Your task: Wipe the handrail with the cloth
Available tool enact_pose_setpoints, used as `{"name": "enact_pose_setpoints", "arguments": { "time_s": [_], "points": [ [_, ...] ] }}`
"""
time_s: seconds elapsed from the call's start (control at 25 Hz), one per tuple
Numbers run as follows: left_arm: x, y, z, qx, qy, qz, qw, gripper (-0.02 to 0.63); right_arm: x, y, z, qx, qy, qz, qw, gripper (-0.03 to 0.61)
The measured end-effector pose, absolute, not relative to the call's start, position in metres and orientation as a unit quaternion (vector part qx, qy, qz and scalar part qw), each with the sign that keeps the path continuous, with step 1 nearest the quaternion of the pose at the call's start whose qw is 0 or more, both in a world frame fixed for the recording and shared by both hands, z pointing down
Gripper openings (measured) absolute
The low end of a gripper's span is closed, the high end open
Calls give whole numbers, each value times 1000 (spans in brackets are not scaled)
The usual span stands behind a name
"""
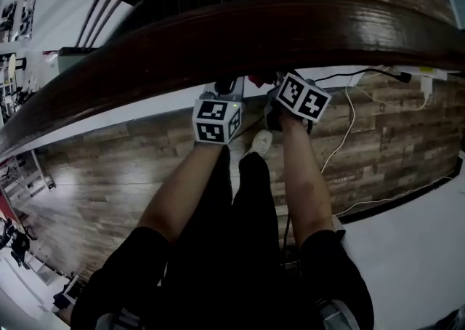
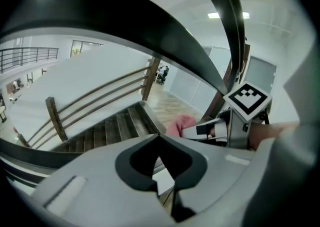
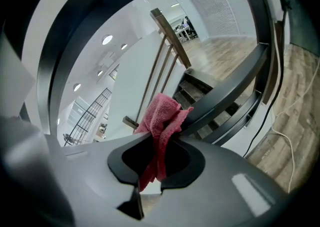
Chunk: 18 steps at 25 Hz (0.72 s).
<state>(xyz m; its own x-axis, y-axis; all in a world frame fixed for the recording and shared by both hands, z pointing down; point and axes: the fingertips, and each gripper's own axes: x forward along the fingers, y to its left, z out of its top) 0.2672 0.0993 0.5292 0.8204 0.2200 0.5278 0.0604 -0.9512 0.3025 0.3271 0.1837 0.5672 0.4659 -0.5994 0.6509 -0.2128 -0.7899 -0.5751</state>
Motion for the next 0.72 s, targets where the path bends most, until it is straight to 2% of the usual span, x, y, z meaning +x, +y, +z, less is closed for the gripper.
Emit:
{"name": "enact_pose_setpoints", "arguments": {
  "time_s": [0.2, 0.4, 0.72],
  "points": [
    [275, 116, 531, 940, 103, 305, 112, -2, 337, 209, 572, -834, 209, -455, 233, 41],
    [290, 128, 532, 942, 82, 304, 119, -2, 343, 212, 567, -815, 238, -457, 264, 41],
    [306, 160, 532, 946, 43, 294, 131, -2, 364, 257, 566, -816, 243, -457, 258, 41]
  ]
}}
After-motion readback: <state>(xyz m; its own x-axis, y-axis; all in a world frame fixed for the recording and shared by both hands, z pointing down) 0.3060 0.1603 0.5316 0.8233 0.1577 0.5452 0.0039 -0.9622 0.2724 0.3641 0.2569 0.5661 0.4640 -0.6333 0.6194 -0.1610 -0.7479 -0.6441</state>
